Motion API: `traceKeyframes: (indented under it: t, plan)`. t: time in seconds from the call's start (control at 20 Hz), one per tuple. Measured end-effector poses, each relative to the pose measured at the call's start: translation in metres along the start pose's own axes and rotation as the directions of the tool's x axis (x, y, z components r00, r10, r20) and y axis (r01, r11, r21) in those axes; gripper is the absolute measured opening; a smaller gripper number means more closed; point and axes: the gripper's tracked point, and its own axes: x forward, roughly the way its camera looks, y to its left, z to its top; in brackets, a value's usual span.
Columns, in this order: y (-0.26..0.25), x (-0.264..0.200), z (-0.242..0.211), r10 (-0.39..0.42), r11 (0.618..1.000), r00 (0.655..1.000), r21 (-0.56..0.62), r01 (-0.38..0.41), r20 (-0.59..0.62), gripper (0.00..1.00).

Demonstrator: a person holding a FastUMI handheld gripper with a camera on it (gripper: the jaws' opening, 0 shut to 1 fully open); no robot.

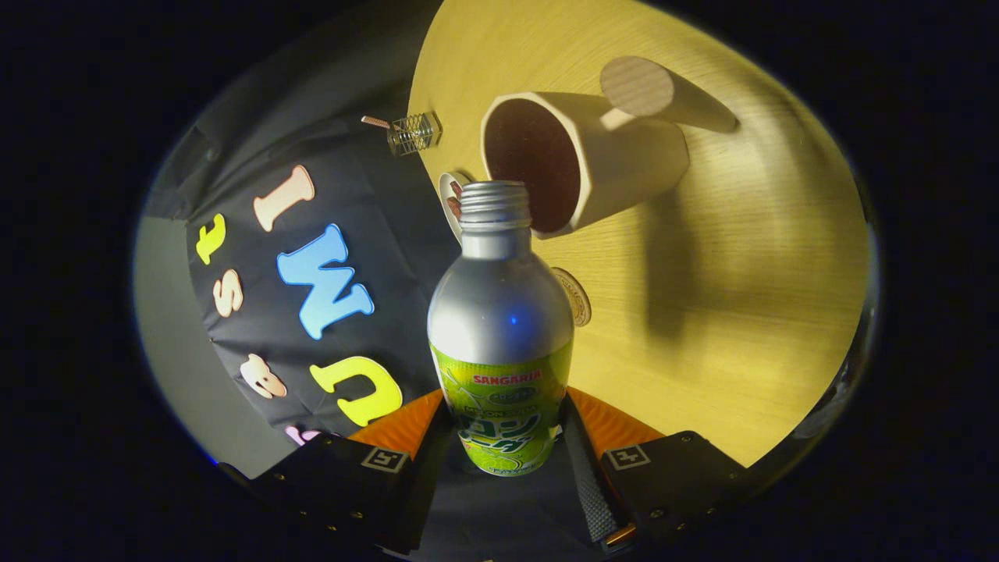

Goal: Take the bottle from table, then pour the juice into the cup, finally place the bottle on the coaster

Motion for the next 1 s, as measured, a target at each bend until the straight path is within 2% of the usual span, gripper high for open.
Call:
traceKeyframes:
  t: [0.2,0.45,0.7,1.0]
  plan:
    - [-0.021,-0.002,0.000,-0.032,0.986,0.999,-0.162,0.037,0.036,0.77]
    - [-0.040,-0.001,0.004,-0.070,0.919,0.993,-0.381,0.101,0.096,0.77]
    - [-0.059,0.000,0.010,-0.099,0.777,0.981,-0.603,0.180,0.165,0.77]
    - [-0.076,0.011,0.012,-0.138,0.591,0.960,-0.758,0.276,0.242,0.77]
